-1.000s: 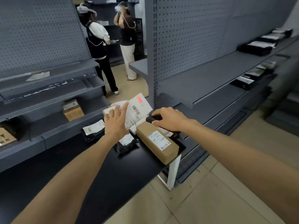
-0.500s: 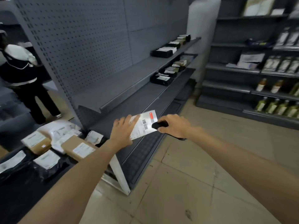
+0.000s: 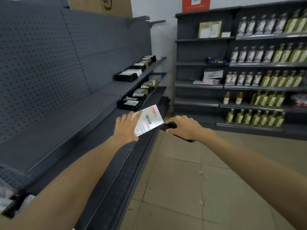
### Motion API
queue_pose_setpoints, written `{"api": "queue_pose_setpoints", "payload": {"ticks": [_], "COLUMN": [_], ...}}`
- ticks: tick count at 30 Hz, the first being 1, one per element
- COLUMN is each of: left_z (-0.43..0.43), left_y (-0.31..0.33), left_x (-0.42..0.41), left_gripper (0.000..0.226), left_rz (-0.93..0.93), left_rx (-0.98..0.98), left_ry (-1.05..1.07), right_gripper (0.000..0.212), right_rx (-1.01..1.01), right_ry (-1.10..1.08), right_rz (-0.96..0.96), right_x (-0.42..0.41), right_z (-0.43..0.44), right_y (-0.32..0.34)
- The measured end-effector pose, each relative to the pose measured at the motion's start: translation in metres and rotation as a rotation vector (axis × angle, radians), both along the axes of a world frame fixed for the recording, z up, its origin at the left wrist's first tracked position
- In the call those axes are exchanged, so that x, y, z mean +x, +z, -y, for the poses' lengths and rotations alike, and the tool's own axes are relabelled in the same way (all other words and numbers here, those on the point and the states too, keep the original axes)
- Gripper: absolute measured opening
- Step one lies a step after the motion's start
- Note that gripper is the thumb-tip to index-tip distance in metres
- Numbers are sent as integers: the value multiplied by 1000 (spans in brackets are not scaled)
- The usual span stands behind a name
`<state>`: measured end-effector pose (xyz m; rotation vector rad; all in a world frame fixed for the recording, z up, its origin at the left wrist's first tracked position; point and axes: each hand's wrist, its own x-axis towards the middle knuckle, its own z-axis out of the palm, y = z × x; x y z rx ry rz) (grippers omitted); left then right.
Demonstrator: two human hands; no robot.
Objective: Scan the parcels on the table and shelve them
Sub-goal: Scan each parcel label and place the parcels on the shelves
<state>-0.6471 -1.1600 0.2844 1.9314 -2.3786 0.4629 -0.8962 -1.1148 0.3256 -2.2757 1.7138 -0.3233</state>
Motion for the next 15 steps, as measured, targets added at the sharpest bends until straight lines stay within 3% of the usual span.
{"api": "queue_pose_setpoints", "payload": {"ticks": [7, 15], "left_z": [180, 348], "left_y": [43, 42], "left_x": [10, -11], "left_gripper": [125, 125], "left_rz": [10, 14], "left_rx": [-111, -115], "left_ry": [-48, -24], "right_gripper": [42, 49], "right_rx": [-105, -77], "right_ry": [12, 0], "right_rz": [-24, -86], "right_x": [12, -15], "right_z": [166, 319], "right_y": [50, 34]}}
